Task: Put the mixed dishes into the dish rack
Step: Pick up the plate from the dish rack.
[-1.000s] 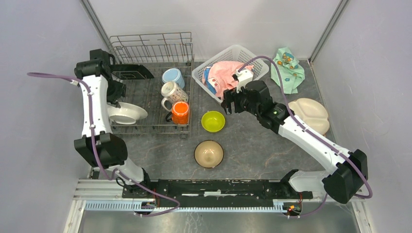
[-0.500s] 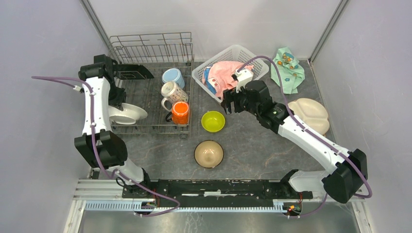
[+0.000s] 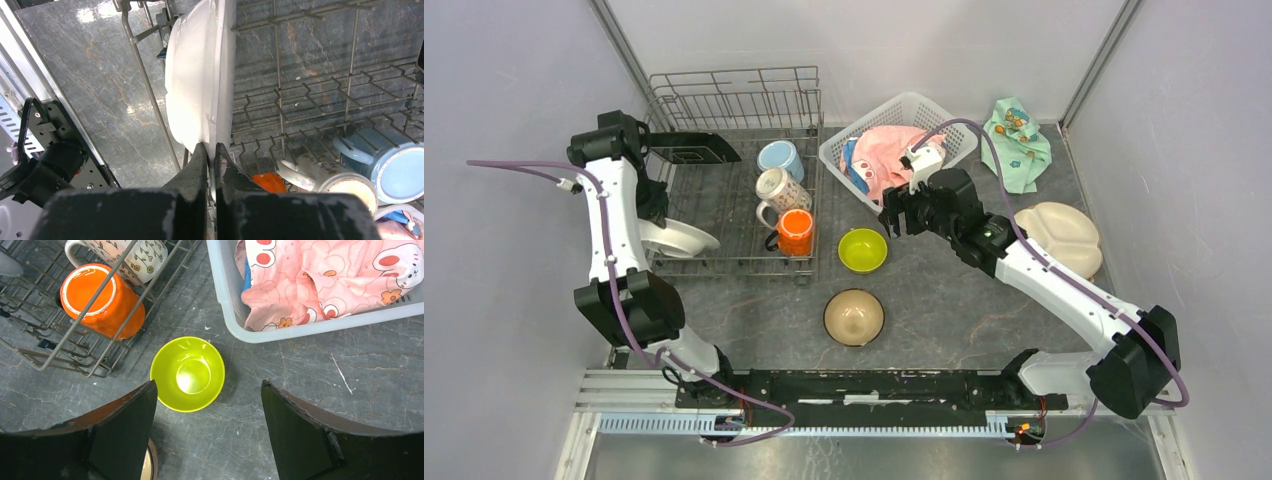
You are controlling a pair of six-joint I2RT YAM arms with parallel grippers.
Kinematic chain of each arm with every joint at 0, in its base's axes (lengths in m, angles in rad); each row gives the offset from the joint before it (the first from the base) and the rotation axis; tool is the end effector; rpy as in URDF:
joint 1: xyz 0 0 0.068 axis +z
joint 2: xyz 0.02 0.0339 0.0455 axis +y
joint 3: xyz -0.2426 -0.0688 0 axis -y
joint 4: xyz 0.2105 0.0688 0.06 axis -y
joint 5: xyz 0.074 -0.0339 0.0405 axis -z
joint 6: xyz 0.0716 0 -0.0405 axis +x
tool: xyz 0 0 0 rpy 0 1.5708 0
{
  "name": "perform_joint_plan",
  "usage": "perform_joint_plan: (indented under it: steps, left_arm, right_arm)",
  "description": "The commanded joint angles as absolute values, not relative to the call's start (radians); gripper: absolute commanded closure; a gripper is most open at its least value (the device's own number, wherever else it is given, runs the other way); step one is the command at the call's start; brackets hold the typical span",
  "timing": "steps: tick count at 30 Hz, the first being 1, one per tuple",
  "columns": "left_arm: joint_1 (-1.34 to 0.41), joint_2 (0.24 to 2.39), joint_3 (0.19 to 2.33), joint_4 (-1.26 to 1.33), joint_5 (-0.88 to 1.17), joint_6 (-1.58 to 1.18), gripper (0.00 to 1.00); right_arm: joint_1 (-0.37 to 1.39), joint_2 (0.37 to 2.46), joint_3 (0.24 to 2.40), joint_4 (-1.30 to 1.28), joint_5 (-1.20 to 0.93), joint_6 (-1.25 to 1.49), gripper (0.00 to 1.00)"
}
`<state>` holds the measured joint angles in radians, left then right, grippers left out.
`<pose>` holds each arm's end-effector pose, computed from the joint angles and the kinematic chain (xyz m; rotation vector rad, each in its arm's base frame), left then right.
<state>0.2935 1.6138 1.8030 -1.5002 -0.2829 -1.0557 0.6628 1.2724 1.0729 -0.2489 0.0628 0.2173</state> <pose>0.2455 0.0951 0.3164 -1.7816 2.1446 0.2330 0.2376 0.1798 0.2994 -0.4140 2.0113 0.4914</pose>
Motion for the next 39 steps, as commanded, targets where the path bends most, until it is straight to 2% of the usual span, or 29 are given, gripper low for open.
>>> perform_joint_plan:
  steps: [1,11,18,26,31,39]
  left_arm:
    - [0.303,1.583,1.925,-1.465,-0.196,-1.002,0.98]
    - [0.318,1.588,2.005,-1.465,-0.147,-0.961,0.98]
    - [0.319,1.655,2.147,-1.465,-0.152,-0.911,0.98]
    - [0.321,1.67,2.138,-1.464,-0.147,-0.894,0.98]
    - [0.322,1.678,2.157,-1.464,-0.062,-0.891,0.98]
    - [0.354,1.688,2.247,-1.463,-0.019,-0.872,0.98]
  right_arm:
    - [0.66,1.25,1.063,-0.198,0.053,0.231,0.18]
    - [0.66,1.262,1.066,-0.181,0.053,0.229,0.18]
    - [0.66,1.273,1.072,-0.171,0.058,0.218,0.18]
    - [0.66,1.263,1.06,-0.172,0.067,0.21,0.17]
    - [0.661,1.257,1.046,-0.161,0.069,0.213,0.17]
    - [0.661,1.239,1.022,-0.139,0.083,0.215,0.17]
